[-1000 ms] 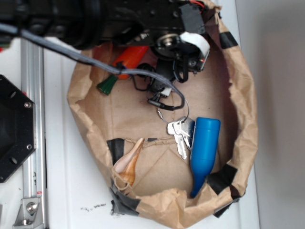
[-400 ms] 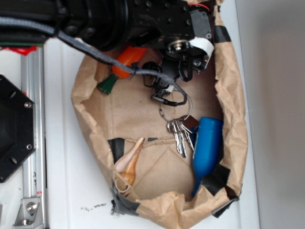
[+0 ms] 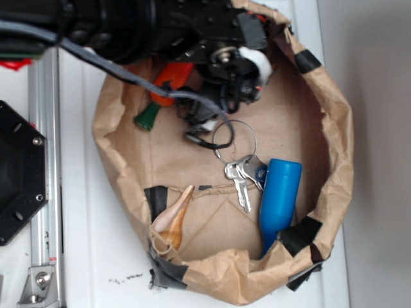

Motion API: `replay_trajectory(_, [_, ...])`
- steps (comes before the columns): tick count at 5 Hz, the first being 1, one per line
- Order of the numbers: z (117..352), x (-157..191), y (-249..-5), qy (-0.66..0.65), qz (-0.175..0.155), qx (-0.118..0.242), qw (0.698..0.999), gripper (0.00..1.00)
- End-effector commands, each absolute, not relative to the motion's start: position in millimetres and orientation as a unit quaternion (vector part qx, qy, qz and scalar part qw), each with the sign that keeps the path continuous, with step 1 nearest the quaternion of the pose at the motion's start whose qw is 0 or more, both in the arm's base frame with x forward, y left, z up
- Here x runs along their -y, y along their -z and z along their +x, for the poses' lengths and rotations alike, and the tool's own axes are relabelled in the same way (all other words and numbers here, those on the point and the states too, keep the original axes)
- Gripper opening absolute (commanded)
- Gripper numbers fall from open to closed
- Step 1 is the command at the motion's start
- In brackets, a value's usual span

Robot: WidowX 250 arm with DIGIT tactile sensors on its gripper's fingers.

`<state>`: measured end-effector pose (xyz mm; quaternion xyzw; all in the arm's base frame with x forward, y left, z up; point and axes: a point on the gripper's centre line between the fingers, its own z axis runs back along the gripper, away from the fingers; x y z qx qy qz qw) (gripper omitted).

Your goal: Grab the wood chip.

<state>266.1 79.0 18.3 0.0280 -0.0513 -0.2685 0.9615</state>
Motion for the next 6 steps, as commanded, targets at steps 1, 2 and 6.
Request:
replay_trajectory(1, [264.1,-80.5,-36.9,0.255,0.049,0.082,0.962,0.0])
replay_trajectory(2, [264.7,-81.3,-36.1,0.252,0.048,0.08,0.963,0.0])
replay_trajectory(6, [268.6,-48.7,-102.8,0.122,0.012,0.101,0.987,0.0])
